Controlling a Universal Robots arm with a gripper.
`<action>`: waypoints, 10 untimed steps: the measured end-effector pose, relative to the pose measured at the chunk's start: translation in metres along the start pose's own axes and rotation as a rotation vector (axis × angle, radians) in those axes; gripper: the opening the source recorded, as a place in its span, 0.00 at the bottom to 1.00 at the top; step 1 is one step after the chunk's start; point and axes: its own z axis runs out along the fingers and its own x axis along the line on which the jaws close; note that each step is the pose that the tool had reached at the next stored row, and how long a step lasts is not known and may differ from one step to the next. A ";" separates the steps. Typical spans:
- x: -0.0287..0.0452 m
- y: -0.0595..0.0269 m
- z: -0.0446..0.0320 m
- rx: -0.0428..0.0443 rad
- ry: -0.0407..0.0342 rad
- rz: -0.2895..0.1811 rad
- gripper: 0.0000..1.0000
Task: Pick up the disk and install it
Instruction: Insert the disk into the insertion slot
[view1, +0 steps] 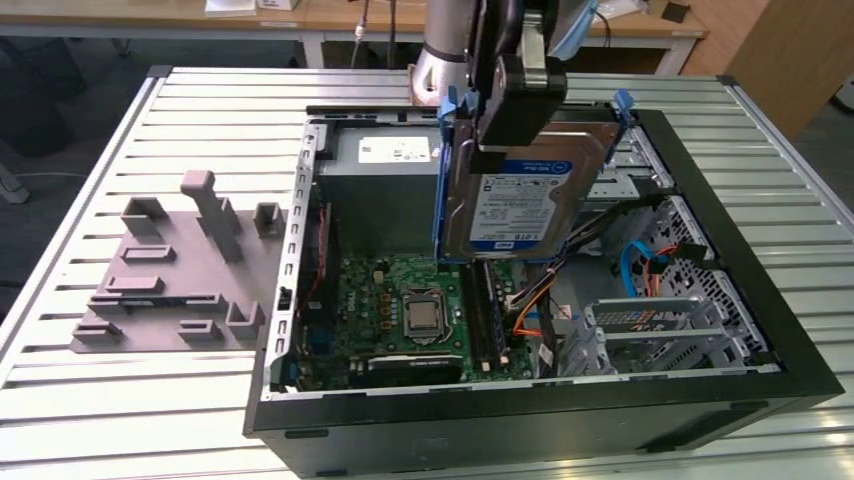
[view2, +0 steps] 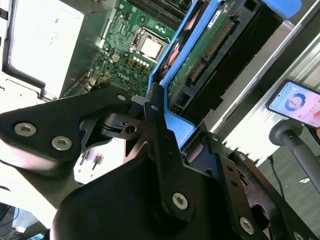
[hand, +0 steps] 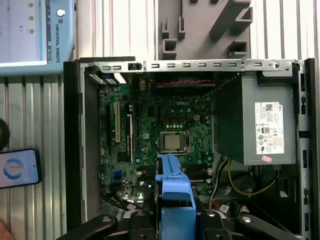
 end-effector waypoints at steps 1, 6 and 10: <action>0.0028 -0.0002 0.0000 -0.0001 0.0001 0.000 0.37; 0.0206 -0.0015 0.0007 0.0000 0.0001 0.000 0.37; 0.0256 -0.0123 0.0018 0.0001 -0.0001 0.000 0.37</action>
